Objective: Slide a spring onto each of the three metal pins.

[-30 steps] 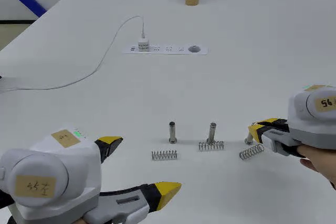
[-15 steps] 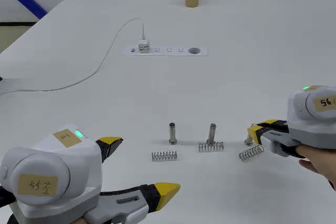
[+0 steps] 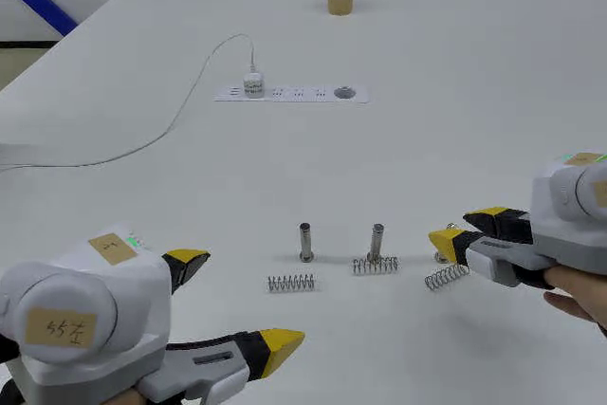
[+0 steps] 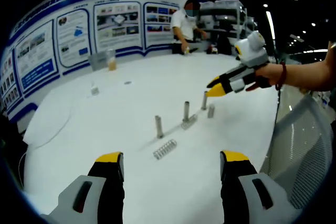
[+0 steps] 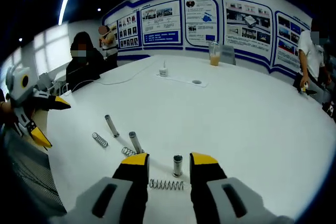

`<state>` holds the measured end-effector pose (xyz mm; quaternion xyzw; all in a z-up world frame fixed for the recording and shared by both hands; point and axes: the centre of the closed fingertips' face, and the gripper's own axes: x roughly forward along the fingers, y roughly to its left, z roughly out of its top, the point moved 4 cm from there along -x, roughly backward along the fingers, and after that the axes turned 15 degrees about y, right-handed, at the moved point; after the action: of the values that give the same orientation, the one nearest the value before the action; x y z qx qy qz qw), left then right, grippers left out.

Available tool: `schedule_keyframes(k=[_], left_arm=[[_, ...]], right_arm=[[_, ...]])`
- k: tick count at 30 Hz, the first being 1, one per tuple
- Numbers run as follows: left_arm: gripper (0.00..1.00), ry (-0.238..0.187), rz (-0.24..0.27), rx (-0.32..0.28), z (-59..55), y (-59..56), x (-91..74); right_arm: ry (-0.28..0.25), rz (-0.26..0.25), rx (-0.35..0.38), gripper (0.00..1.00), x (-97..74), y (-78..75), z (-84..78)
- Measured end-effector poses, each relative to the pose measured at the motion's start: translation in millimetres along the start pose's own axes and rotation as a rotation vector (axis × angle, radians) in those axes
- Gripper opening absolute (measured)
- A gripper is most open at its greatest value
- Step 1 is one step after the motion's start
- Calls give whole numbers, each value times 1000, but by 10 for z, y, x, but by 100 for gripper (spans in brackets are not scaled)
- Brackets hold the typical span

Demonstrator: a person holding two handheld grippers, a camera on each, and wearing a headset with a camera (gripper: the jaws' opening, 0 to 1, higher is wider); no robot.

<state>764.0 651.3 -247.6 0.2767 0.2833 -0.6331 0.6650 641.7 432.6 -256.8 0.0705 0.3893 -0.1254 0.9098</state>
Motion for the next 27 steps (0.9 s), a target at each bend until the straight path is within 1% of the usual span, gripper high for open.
schedule_keyframes(k=[5,8,13,20,24,27], left_arm=[[72,15,-4,36,-25,43,49],[69,21,-15,53,-36,62,82],[64,54,-28,102,-73,99,161],[55,68,-43,132,-54,179,266],[52,68,-57,159,-36,190,327],[51,72,-79,180,-34,189,387]], right_arm=[[-19,40,-3,39,-68,44,-16],[-26,66,-12,44,-109,87,-30],[-48,106,-20,50,-191,151,-60],[-65,157,-50,57,-281,252,-108],[-71,184,-62,60,-305,295,-129],[-69,200,-70,61,-324,329,-150]])
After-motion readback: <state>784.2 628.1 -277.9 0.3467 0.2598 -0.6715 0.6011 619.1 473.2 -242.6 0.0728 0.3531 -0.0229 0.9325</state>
